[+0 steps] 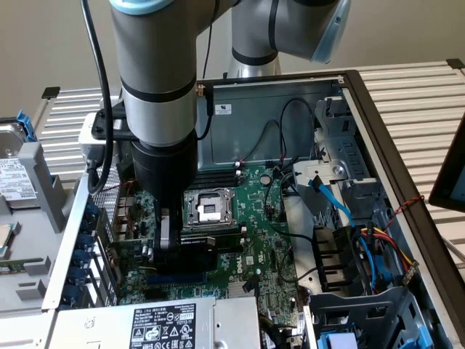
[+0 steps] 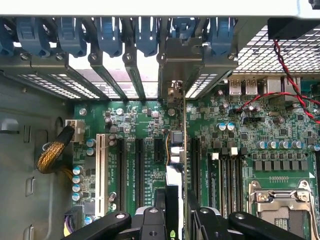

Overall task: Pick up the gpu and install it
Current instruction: 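Insert the gpu into the slot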

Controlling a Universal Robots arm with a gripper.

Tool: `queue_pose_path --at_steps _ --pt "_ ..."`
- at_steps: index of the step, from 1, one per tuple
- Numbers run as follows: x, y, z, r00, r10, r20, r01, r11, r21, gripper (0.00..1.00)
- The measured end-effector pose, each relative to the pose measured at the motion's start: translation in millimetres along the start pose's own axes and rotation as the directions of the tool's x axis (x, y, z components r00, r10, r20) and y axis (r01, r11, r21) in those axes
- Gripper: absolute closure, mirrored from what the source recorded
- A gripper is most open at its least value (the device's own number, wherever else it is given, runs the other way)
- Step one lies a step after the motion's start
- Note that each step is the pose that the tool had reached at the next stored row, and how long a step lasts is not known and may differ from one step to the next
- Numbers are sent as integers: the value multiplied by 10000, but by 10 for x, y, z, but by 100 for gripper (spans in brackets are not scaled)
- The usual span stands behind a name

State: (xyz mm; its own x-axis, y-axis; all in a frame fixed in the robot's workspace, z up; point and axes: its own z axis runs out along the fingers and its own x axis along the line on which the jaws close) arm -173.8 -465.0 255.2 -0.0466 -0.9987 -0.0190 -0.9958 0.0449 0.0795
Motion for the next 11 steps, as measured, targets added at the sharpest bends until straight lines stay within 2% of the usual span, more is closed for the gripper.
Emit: queue_pose_path --at_steps 11 --pt "-7 0 19 10000 0 2 0 10000 1 73"
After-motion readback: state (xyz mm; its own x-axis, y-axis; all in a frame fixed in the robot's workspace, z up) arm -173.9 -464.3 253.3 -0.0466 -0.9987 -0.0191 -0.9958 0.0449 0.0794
